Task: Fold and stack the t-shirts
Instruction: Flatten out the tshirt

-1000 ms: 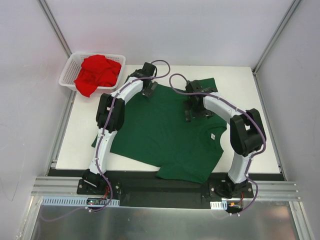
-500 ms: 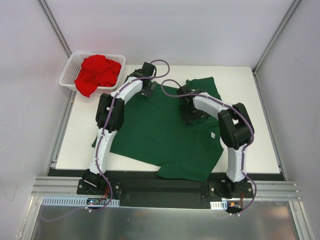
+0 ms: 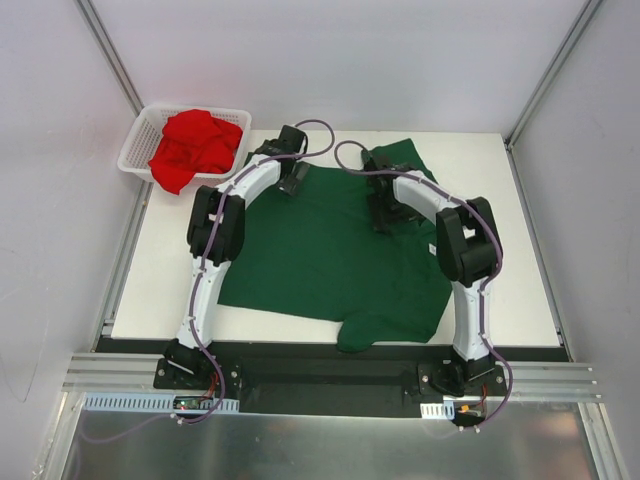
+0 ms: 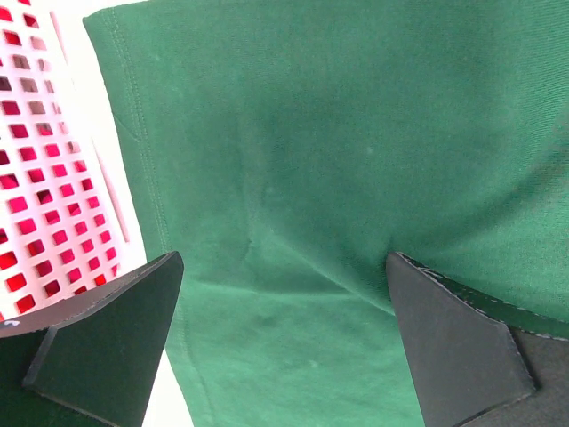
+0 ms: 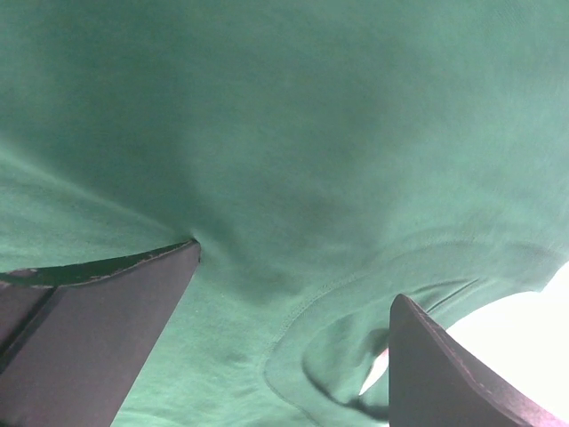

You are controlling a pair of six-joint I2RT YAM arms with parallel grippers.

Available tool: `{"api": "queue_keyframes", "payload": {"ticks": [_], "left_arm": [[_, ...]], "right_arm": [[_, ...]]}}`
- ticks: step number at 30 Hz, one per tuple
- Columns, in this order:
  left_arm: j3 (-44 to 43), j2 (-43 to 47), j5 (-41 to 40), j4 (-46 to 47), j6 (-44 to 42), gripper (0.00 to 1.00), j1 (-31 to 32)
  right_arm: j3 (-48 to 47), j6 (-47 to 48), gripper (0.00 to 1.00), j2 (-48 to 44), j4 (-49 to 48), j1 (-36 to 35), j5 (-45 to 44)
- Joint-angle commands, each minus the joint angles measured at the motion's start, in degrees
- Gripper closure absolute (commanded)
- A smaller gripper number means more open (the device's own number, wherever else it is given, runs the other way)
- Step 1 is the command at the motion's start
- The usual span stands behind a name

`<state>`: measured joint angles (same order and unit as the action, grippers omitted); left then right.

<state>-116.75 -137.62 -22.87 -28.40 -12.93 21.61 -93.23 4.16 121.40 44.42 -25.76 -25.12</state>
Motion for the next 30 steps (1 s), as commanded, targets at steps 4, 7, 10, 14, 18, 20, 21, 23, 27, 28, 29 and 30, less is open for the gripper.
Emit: {"api": "queue_keyframes", "payload": {"ticks": [4, 7, 10, 14, 18, 20, 21, 23, 27, 28, 29, 30], "left_arm": [[3.7, 2.9, -1.9, -3.4, -0.1, 0.01, -1.6], [4.5, 3.1, -1.8, -3.4, 0.2, 0.01, -1.6], [4.9, 3.5, -1.8, -3.4, 0.8, 0.01, -1.6], [5.6, 6.2, -0.9, -3.3, 2.1, 0.01, -1.6], [3.9, 8.8, 0.8, -3.1, 2.4, 0.01, -1.6], [1.8, 8.4, 0.9, -3.2, 1.9, 0.01, -1.6], [0.8, 8.5, 0.9, -3.2, 1.7, 0.01, -1.5], [-0.5, 10.0, 1.2, -3.1, 1.9, 0.01, -1.1], [-0.1, 13.9, 2.0, -3.1, 3.2, 0.01, -0.6], [0.5, 14.8, 2.2, -3.1, 3.5, 0.01, -0.3], [1.3, 17.3, 2.6, -3.2, 4.3, 0.01, -0.1], [3.7, 18.6, 3.4, -3.1, 4.7, 0.01, 0.2]], "right_arm": [[-8.1, 1.7, 0.04, 4.2, 3.5, 3.8, 1.1], [-11.3, 2.5, 0.04, 5.6, 4.7, 4.3, 1.1], [-13.3, 2.8, 0.04, 6.6, 5.7, 5.2, 1.5], [-11.0, 2.3, 0.04, 2.9, 4.8, 5.2, 3.1], [-6.4, 1.2, 0.04, -4.0, 3.7, 4.8, 5.0], [-4.7, 0.8, 0.04, -8.4, 3.6, 4.4, 5.3], [-3.0, 0.8, 0.04, -9.9, 3.7, 3.8, 5.2], [-1.0, 0.8, 0.04, -14.5, 3.3, 3.0, 4.6], [2.4, 0.2, 0.04, -20.8, 4.0, 1.1, 3.9], [3.9, 0.0, 0.04, -21.9, 4.3, 0.7, 4.3], [5.1, -0.3, 0.04, -23.1, 4.4, 0.4, 4.6], [6.1, -0.6, 0.04, -25.1, 4.3, -0.5, 4.8]]}}
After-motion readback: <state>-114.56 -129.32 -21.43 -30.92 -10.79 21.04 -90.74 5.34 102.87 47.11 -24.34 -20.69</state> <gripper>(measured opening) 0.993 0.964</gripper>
